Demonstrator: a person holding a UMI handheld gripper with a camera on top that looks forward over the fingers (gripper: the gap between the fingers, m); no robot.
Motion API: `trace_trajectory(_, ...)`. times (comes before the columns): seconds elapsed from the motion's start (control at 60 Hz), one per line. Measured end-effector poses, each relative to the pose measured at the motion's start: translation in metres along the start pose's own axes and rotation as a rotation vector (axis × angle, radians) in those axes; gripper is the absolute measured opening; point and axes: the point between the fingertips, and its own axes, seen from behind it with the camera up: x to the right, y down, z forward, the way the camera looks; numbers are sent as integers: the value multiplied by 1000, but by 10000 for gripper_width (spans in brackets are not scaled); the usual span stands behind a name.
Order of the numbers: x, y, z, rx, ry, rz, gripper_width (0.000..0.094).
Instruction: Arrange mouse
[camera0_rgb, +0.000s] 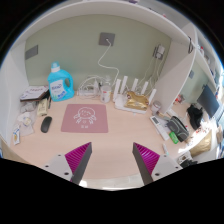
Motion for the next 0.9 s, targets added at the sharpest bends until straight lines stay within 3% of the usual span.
trace_trajectory(0.267,-27,47,-1,-1,49,18,845)
trace_trajectory(0.517,-153,99,12,32,-54,27,849)
trace_trajectory(0.75,-298,60,68,121,-212,30,850)
trace_trajectory(0.9,-356,13,119,165,-239,54,847)
